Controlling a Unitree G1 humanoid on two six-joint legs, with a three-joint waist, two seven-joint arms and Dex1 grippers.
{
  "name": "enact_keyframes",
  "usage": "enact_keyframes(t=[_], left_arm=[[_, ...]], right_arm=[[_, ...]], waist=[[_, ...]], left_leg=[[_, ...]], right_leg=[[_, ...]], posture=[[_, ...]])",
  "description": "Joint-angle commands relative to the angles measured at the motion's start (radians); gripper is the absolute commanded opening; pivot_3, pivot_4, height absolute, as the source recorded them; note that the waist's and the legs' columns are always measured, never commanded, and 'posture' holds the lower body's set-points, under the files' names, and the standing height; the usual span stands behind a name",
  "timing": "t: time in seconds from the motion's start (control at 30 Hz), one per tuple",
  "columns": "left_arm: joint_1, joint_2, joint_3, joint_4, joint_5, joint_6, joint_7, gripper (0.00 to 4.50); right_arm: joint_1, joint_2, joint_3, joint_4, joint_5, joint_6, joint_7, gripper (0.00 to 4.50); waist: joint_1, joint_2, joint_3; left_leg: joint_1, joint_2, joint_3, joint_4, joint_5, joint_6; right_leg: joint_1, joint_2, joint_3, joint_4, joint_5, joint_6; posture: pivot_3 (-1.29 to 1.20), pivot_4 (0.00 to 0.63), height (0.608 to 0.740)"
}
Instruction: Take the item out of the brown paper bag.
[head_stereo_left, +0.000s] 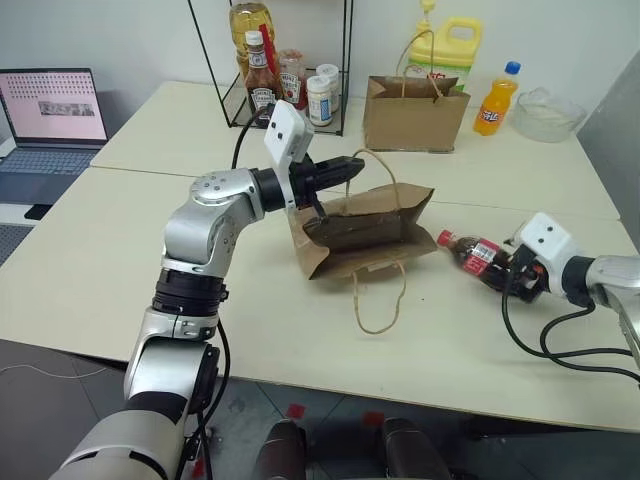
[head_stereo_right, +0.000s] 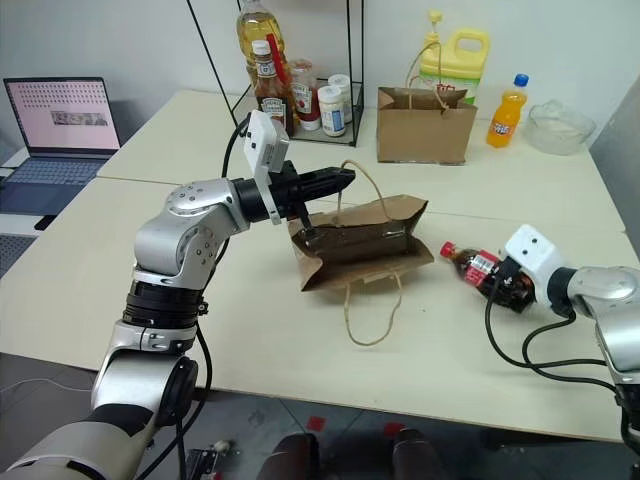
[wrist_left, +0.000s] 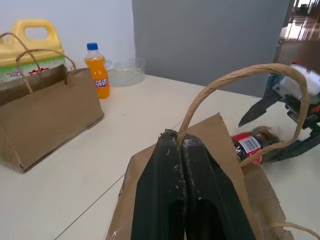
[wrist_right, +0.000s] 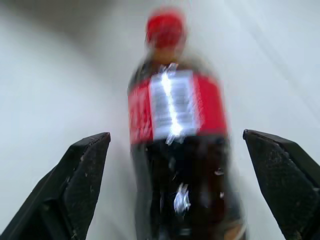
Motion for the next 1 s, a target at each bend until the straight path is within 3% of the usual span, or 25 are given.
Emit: enact_keyframes(t=[0.03,0.33,0.47,0.73,0.87,1.0], left_arm=[[-0.036,0.010,0.037,0.024,0.010,-0.025,0.034,0.41],[-0.159,0.044,0.081,0.363,0.160,-0.209,0.222,3.14],[-0.139,0.057,0.135,0.309,0.099,-0.151,0.210,4.42],[0.104,0.139,0.196,0.032,0.108,-0.110,0.277,4.47],[0.382,0.146,0.274,-0.202,0.086,-0.043,0.368,4.47],[0.715,0.088,0.293,-0.453,0.103,0.021,0.466,4.47]], right_arm=[[0.010,0.060,-0.088,-0.172,0.066,-0.009,-0.078,4.50],[0.169,0.279,-0.028,-0.333,0.005,-0.061,-0.329,4.50],[0.198,0.314,-0.018,-0.337,-0.016,-0.086,-0.385,4.50],[0.298,0.381,0.024,-0.400,-0.043,-0.153,-0.454,4.50],[0.359,0.474,0.036,-0.468,-0.038,-0.121,-0.539,4.50],[0.428,0.578,0.070,-0.521,-0.036,-0.074,-0.629,4.50]], waist=[[0.001,0.000,0.000],[0.002,0.000,0.000],[-0.001,0.000,0.000],[-0.003,0.001,0.000],[-0.007,0.001,-0.001],[0.000,0.000,-0.001]], left_leg=[[0.000,0.000,0.000,0.000,0.000,0.000],[0.000,0.000,-0.001,0.000,-0.001,0.001],[0.000,0.000,-0.001,0.000,-0.001,0.001],[0.001,0.000,-0.001,-0.001,0.000,0.000],[0.003,0.001,0.001,-0.002,-0.001,0.001],[0.005,0.002,0.002,-0.002,-0.002,0.003]], right_leg=[[0.000,0.000,0.000,0.000,0.000,0.000],[-0.001,0.000,-0.001,0.000,0.000,0.000],[-0.001,0.000,-0.001,0.002,0.000,0.000],[-0.001,0.000,-0.001,0.005,0.000,0.000],[-0.002,0.000,0.001,0.007,0.000,0.000],[0.000,0.000,0.002,0.007,0.000,0.000]], posture=[[0.00,0.150,0.740],[0.00,0.150,0.740],[0.00,0.150,0.740],[0.00,0.150,0.740],[0.00,0.150,0.740],[0.00,0.150,0.740]])
